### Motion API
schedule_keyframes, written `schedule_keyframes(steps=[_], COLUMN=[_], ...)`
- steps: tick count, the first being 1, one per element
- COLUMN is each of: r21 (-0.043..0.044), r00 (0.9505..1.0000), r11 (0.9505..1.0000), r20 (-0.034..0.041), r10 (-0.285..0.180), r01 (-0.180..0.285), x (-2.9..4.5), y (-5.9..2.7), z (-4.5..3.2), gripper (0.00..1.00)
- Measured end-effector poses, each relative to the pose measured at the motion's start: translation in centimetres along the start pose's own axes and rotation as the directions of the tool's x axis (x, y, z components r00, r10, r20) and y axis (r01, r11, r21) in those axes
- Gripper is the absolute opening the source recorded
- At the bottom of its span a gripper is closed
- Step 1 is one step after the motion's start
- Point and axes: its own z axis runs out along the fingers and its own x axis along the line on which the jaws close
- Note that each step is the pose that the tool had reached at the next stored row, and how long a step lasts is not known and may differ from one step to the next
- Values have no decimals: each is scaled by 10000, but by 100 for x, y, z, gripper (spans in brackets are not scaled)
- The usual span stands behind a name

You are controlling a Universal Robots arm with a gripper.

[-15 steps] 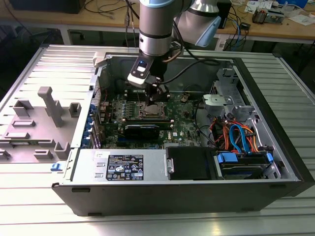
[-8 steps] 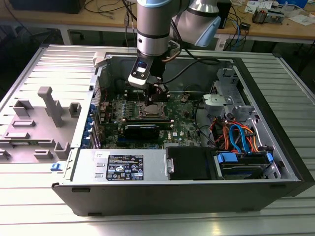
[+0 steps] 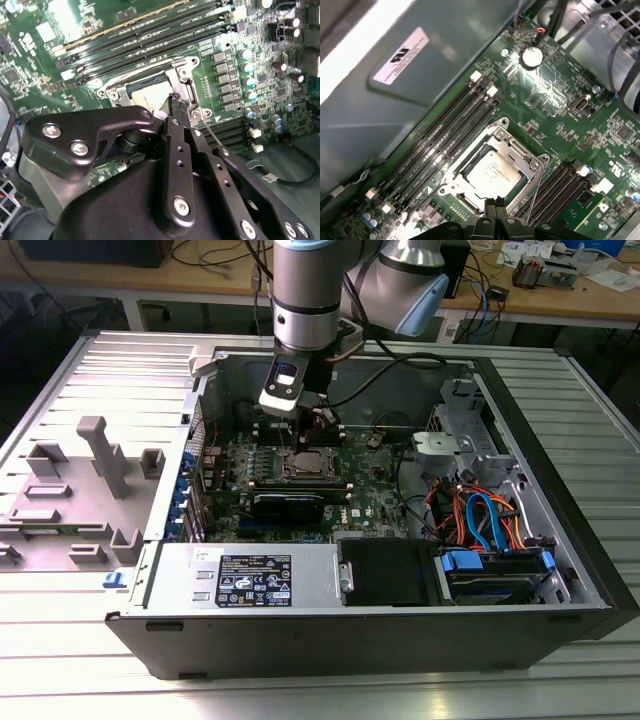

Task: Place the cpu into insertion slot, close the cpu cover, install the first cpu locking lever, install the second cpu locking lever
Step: 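Install the first cpu locking lever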

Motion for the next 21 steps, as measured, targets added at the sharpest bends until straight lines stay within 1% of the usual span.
schedule_keyframes(steps=[2,6,7,12,16,18,19,21], r21=[-19,-33,-35,-59,-83,-89,-91,-102], r00=[9993,9972,9967,9963,9960,9953,9947,9895], r11=[9993,9972,9967,9963,9960,9953,9947,9894], r20=[8,23,23,24,9,8,11,30], r10=[-367,-742,-809,-854,-894,-964,-1026,-1448], r01=[367,742,809,854,894,964,1026,1448], x=[-1,6,23,114,170,183,186,187], y=[-1,-9,-28,-130,-193,-205,-209,-211], z=[-26,-46,-47,-45,-45,-44,-44,-44], gripper=[11,11,11,11,11,11,11,11])
